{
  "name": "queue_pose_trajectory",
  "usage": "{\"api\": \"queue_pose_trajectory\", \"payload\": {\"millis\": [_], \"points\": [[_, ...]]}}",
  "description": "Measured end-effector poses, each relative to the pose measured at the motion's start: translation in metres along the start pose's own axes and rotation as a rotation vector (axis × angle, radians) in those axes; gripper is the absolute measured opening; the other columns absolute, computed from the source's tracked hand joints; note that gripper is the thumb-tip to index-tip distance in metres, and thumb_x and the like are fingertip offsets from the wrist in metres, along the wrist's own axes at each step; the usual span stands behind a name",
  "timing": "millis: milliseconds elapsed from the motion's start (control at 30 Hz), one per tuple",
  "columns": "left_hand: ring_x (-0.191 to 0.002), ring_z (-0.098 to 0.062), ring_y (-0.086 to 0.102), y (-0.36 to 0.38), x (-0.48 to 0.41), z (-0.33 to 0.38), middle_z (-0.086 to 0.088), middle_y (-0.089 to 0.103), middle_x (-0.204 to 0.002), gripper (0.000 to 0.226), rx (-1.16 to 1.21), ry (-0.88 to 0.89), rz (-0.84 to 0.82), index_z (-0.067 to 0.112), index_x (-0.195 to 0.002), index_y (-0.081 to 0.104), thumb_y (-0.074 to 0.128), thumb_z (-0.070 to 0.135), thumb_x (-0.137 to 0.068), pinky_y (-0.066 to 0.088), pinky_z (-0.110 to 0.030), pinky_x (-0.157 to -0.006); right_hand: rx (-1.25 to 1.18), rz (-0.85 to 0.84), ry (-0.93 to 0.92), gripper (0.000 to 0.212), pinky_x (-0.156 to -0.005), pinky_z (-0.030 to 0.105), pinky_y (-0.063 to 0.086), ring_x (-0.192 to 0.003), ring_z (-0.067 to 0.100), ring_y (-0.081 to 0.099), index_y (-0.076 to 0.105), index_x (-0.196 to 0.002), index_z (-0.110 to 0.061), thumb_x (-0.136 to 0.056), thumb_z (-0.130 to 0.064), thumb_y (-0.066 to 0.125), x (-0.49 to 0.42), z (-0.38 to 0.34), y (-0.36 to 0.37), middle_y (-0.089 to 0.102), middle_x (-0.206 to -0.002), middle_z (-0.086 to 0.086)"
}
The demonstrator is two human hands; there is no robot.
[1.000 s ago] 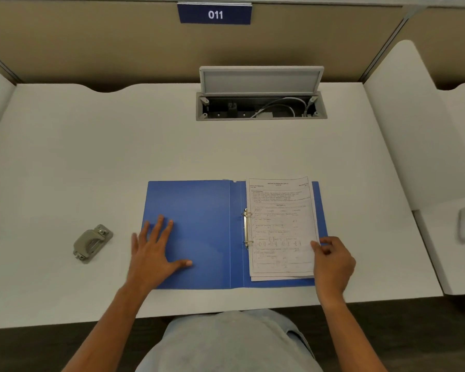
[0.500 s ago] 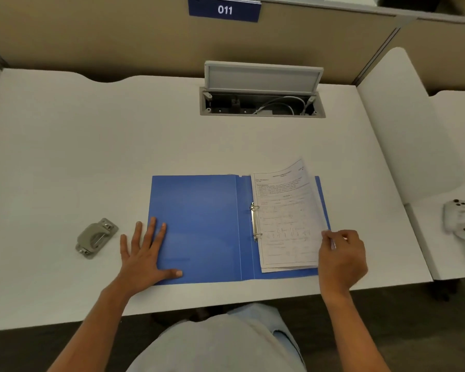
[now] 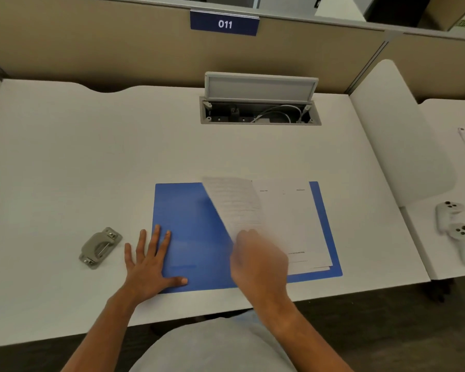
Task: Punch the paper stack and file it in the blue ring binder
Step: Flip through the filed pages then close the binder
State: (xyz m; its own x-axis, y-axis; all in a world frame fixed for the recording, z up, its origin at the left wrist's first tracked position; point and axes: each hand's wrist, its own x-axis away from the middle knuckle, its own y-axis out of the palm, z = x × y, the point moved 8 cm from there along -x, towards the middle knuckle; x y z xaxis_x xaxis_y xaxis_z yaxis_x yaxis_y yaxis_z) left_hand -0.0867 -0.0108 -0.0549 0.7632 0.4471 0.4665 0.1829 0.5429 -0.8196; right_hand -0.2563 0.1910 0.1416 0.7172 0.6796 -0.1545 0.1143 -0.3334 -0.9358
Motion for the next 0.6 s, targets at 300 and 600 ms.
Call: {"api": "queue_pose_trajectory", "payload": {"millis": [300, 600], "points": [[-0.158, -0.029, -0.032, 0.003, -0.002, 0.000, 0.010, -0.033, -0.172, 0.144, -0.007, -0.005, 0.032, 0.039, -0.163, -0.020, 0.042, 0.111, -0.054, -0.018, -0.065, -0.122, 0.011, -0.178, -0.181, 0.027, -0.049, 0.028, 0.048, -0.062, 0.022, 0.066, 0.066, -0.118, -0.015, -0.093, -0.024, 0.068, -0.031, -0.072, 0.054, 0.072, -0.087, 0.002], [-0.158, -0.031, -0.032, 0.007, -0.005, -0.003, 0.008, -0.031, -0.173, 0.144, -0.009, 0.006, 0.024, 0.037, -0.164, -0.018, 0.040, 0.110, -0.055, -0.017, -0.068, -0.122, -0.495, -0.024, 0.486, 0.007, -0.064, 0.021, 0.052, -0.078, 0.011, 0.069, 0.067, -0.094, -0.023, -0.099, -0.024, 0.071, -0.029, 0.086, 0.045, 0.070, -0.084, -0.008]]}}
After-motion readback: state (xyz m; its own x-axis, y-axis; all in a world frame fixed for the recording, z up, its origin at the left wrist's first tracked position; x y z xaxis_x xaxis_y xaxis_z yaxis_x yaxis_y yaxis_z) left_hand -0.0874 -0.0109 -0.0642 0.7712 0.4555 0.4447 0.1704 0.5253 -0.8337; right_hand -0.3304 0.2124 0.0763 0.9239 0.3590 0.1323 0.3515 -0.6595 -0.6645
